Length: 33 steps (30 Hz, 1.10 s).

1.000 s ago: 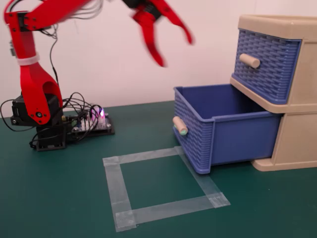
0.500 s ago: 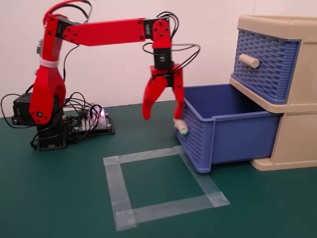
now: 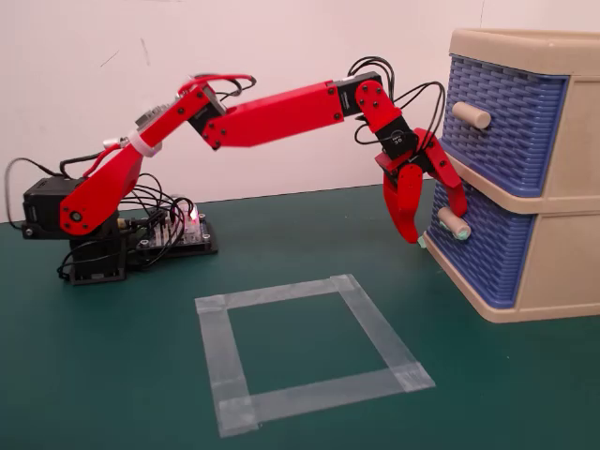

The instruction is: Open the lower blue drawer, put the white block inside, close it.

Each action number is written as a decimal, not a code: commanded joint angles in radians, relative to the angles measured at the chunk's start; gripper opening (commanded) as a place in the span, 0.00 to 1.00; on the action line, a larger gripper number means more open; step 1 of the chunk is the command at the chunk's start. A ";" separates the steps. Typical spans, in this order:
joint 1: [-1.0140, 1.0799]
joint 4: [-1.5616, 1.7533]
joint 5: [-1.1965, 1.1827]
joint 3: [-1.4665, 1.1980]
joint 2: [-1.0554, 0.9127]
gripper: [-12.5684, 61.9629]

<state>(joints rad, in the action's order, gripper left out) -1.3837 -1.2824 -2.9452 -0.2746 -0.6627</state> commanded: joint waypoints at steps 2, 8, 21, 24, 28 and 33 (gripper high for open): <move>-0.015 0.112 -0.005 0.130 0.032 0.63; 0.035 -0.609 -0.003 0.160 -0.291 0.63; 1.083 -0.739 1.080 -0.810 -1.035 0.62; 1.420 -0.669 1.529 -1.068 -1.039 0.62; 1.643 -0.531 1.790 -1.370 -1.052 0.62; 1.689 -0.505 1.790 -1.715 -1.290 0.62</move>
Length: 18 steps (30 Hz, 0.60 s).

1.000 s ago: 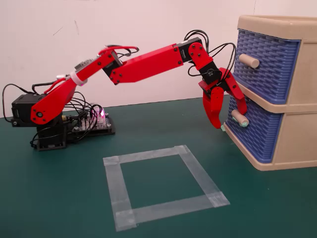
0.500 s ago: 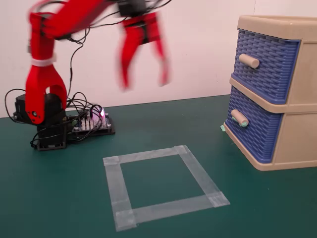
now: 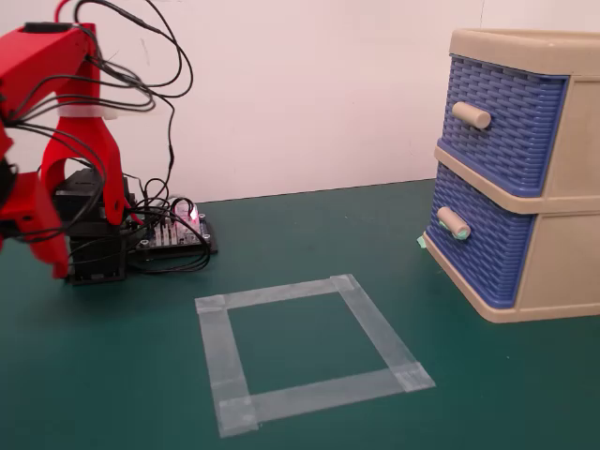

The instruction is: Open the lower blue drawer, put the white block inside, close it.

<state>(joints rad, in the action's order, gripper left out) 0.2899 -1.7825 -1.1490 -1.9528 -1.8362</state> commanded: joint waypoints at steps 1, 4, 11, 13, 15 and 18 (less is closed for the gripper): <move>0.017 0.005 -0.011 -0.087 -0.167 0.62; 0.015 0.020 -0.012 -0.227 -0.325 0.62; -0.006 0.077 -0.009 -0.500 -0.514 0.63; -0.008 0.138 -0.017 -0.546 -0.512 0.63; -0.014 0.144 -0.018 -0.546 -0.511 0.62; -0.110 0.147 -0.005 -0.551 -0.512 0.62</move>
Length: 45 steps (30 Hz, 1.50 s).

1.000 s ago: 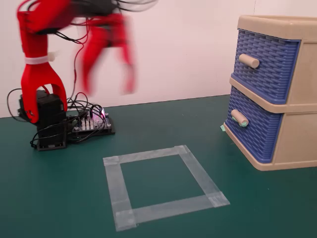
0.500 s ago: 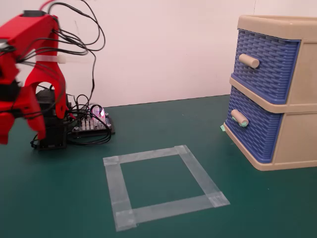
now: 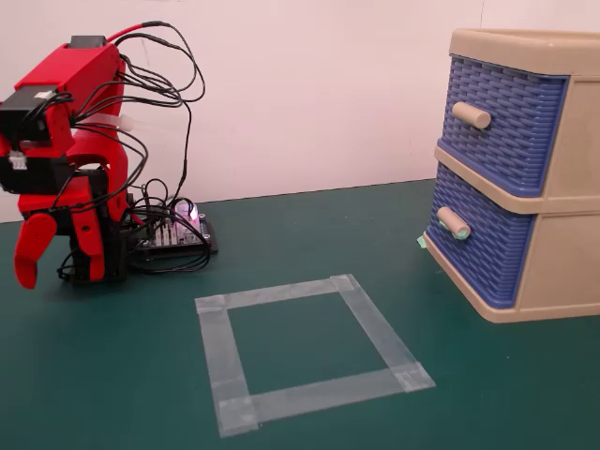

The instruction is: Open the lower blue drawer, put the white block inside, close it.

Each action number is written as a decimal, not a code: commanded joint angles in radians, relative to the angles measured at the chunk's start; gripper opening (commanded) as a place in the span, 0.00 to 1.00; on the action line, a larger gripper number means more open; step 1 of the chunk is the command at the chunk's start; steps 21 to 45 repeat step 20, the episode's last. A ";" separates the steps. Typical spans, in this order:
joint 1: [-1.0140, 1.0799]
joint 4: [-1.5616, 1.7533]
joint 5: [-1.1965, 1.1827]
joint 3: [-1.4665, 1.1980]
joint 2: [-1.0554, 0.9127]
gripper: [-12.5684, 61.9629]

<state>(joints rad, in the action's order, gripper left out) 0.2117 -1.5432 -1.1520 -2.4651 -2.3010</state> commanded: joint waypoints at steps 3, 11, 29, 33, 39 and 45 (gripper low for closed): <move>-0.083 -0.092 -0.008 -0.038 -0.049 0.62; -0.091 -0.092 -0.008 -0.037 -0.049 0.63; -0.091 -0.092 -0.008 -0.037 -0.049 0.63; -0.091 -0.092 -0.008 -0.037 -0.049 0.63; -0.091 -0.092 -0.008 -0.037 -0.049 0.63; -0.091 -0.092 -0.008 -0.037 -0.049 0.63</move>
